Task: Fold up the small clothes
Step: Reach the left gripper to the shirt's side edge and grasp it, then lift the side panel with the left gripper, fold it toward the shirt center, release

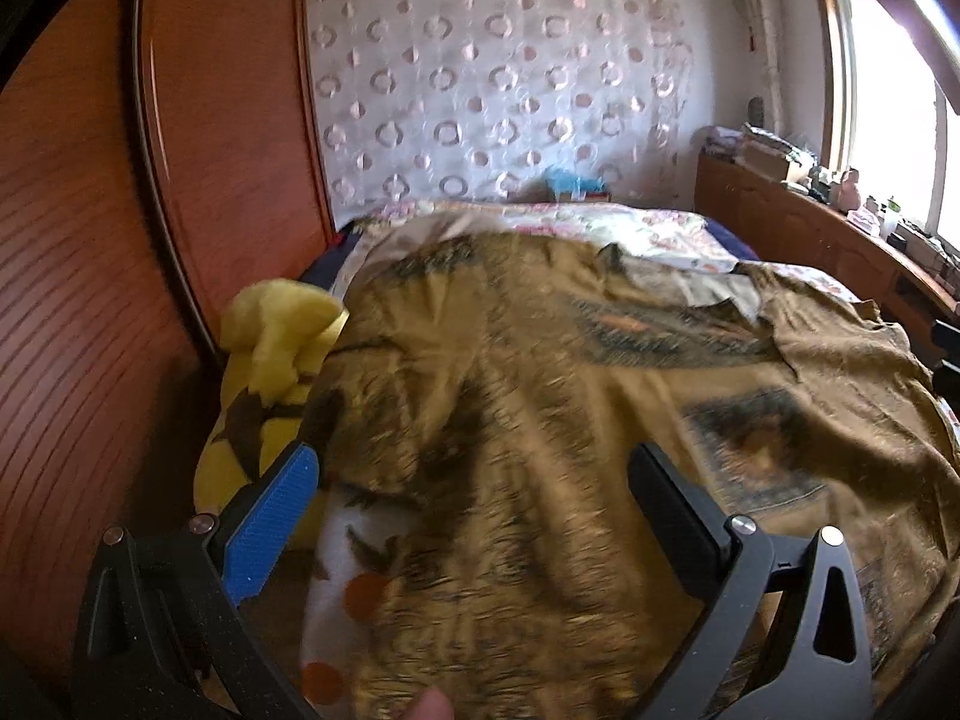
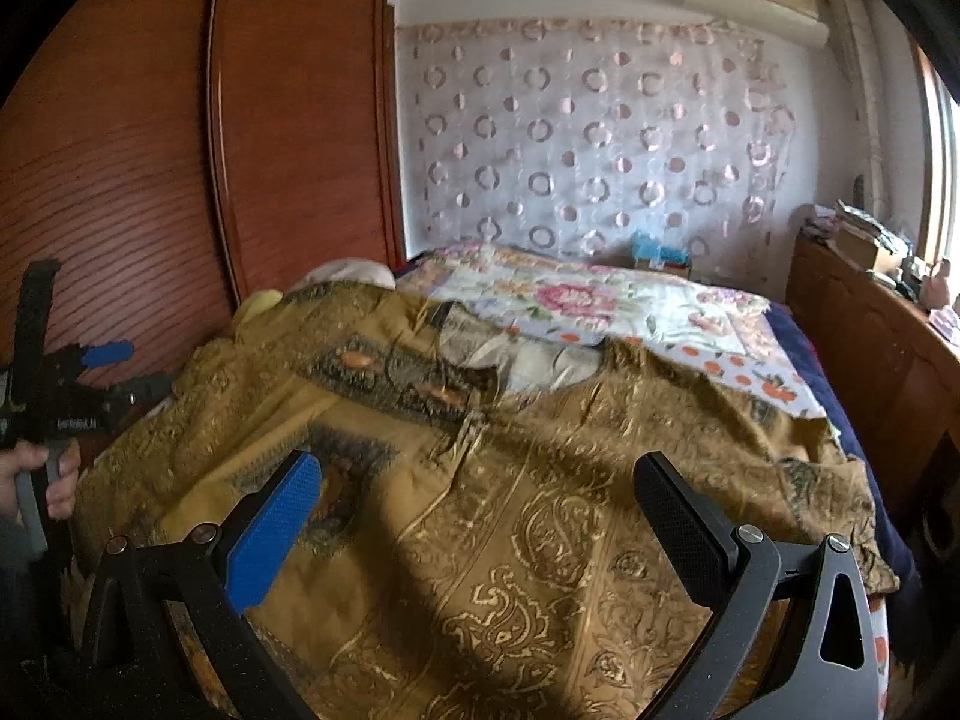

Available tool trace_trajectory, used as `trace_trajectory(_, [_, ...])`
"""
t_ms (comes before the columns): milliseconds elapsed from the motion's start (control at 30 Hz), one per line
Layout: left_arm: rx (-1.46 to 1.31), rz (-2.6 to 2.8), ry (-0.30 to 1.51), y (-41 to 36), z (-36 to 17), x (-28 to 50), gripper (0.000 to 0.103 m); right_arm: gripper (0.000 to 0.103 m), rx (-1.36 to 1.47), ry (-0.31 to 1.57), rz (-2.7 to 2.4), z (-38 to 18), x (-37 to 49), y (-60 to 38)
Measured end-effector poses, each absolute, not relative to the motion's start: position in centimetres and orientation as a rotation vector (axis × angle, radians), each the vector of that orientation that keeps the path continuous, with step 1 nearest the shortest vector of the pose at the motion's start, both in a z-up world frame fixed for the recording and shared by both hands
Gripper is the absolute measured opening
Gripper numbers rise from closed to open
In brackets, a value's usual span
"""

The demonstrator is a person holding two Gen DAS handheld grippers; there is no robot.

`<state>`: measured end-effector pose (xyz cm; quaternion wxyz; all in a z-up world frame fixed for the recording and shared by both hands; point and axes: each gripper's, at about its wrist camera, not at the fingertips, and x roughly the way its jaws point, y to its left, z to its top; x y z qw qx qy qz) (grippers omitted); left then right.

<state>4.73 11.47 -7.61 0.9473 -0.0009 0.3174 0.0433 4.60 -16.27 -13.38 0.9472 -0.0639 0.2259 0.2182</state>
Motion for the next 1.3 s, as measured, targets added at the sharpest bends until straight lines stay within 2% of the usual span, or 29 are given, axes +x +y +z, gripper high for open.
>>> trace_trajectory(133, [-0.010,0.097,0.678,13.5,-8.5,5.6,0.103,0.103,-0.146,0.481,0.452,-13.4,4.5,-16.2])
trace_trajectory(367, [-0.029,0.093,0.753,16.8,-9.6,8.0,0.085,0.103,-0.163,0.498,0.464,-12.8,4.3,-16.1])
trace_trajectory(567, [-0.018,0.072,0.862,18.5,-11.3,10.6,0.083,0.103,-0.236,0.504,0.484,-13.3,4.7,-14.5])
trace_trajectory(633, [-0.031,0.048,0.874,18.6,-11.5,11.0,0.078,0.103,-0.256,0.515,0.492,-13.4,4.9,-14.1])
trace_trajectory(700, [-0.066,0.019,0.893,18.8,-11.8,11.4,0.057,0.103,-0.265,0.521,0.504,-13.5,4.9,-13.5])
trace_trajectory(833, [-0.044,-0.008,0.923,18.6,-11.8,11.8,0.038,0.103,-0.293,0.518,0.518,-13.7,4.2,-13.0])
trace_trajectory(900, [-0.014,0.013,0.926,18.3,-11.5,11.8,0.021,0.103,-0.319,0.514,0.516,-13.9,3.5,-12.9])
trace_trajectory(1100, [-0.028,0.012,0.891,18.1,-9.5,11.4,0.005,0.103,-0.305,0.524,0.525,-14.1,2.7,-13.5])
trace_trajectory(1300, [-0.015,-0.020,0.765,16.2,-4.9,11.5,0.003,0.103,-0.304,0.515,0.527,-13.9,1.9,-13.7])
